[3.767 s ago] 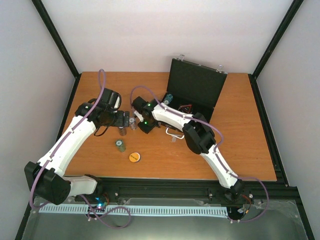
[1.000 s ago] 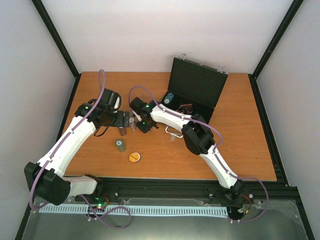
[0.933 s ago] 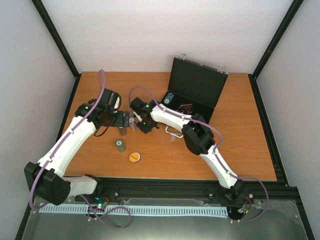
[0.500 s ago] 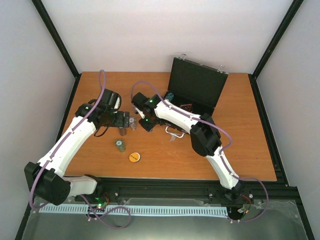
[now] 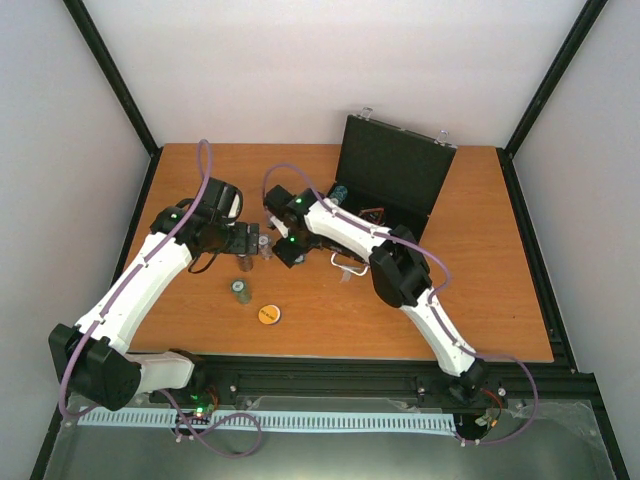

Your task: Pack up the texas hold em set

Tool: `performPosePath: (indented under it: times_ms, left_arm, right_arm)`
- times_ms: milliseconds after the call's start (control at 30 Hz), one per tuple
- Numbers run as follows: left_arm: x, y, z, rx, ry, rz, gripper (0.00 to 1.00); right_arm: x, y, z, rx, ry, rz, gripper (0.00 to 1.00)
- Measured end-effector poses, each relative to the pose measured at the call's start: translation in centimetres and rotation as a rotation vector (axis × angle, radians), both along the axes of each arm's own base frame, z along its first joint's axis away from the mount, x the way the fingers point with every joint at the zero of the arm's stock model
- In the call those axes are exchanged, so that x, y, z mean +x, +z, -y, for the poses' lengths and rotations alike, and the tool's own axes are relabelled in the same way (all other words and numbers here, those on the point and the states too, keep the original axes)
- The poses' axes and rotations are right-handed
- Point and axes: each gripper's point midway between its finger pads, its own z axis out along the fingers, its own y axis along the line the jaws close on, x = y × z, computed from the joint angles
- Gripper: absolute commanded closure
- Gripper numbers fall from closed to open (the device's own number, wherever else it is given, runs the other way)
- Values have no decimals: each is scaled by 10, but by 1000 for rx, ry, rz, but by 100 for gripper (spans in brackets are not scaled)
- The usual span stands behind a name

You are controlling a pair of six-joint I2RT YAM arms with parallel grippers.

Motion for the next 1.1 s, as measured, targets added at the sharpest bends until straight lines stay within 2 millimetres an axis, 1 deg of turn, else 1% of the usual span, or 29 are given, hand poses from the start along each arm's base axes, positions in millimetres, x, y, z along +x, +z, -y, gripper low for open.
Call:
performPosePath:
  times_ms: [100,267,333,433,500,533,667,733,933,1100]
  left_arm:
    - [0,0,0,0,0,0,0]
    - [0,0,0,0,0,0,0]
    - [0,0,0,0,0,0,0]
    - [0,0,0,0,0,0,0]
    - [0,0,0,0,0,0,0]
    - [0,0,0,0,0,0,0]
    - [0,0,0,1,0,0,0]
    - [0,0,0,1,0,0,0]
    - [0,0,0,1,-1,0,0]
    - [0,0,0,1,-1,0,0]
  right_arm:
    - [3,-13,5,-9,-13,-31,19]
    - [4,-27,9,-20,-25,-63,21]
    - [4,-31,8,-22,-24,-66,22]
    - [4,-30,6,-13,-22,-66,24]
    - [4,-30,5,-8,-21,-65,28]
    - [5,-31,4,-5,-21,-65,32]
    - [6,-31,2,4,-22,-61,53]
    - [6,-31,1,5,-13,-60,59]
    - [6,-31,2,10,-22,-59,64]
    - [6,-29,2,12,-23,-54,64]
